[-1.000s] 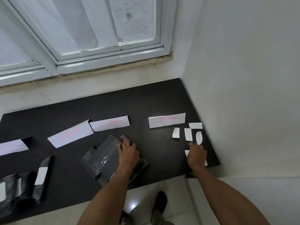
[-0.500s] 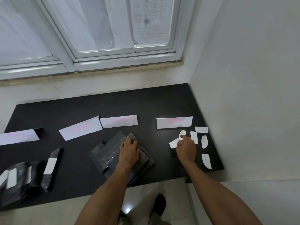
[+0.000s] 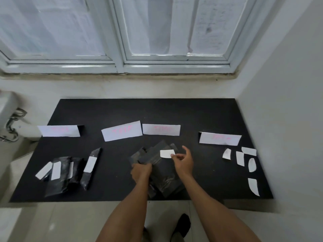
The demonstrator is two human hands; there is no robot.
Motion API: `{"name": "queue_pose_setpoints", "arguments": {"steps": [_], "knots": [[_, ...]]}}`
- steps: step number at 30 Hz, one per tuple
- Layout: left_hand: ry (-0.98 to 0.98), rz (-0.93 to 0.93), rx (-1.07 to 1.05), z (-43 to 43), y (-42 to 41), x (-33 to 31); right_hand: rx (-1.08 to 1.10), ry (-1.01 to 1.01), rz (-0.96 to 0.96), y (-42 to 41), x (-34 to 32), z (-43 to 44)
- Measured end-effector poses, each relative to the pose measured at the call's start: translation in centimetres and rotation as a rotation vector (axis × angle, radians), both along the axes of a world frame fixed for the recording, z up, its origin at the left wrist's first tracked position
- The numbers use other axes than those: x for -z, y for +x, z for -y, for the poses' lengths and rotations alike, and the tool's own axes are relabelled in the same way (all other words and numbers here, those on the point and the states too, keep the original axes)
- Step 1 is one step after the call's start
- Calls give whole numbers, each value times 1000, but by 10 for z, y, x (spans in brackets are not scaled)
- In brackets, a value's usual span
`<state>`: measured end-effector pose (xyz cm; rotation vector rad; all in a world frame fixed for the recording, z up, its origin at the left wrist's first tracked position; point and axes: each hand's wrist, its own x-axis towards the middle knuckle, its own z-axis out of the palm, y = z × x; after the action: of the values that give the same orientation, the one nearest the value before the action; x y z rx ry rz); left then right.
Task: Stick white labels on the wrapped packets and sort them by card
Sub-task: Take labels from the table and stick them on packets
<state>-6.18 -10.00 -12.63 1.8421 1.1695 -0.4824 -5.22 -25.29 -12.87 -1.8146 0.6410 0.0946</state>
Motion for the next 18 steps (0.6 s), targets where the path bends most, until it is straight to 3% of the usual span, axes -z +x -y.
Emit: {"name": "queue_pose_setpoints", "arguments": {"steps": [10, 15, 18], "knots": [[-135, 53, 43, -17, 11, 3, 39, -175, -96, -10, -2, -17], [-381, 125, -9, -25, 21, 17, 105, -96, -143, -16, 9, -8], [-531, 171, 2, -29, 22, 5, 284, -71, -63, -18, 1, -11]]}}
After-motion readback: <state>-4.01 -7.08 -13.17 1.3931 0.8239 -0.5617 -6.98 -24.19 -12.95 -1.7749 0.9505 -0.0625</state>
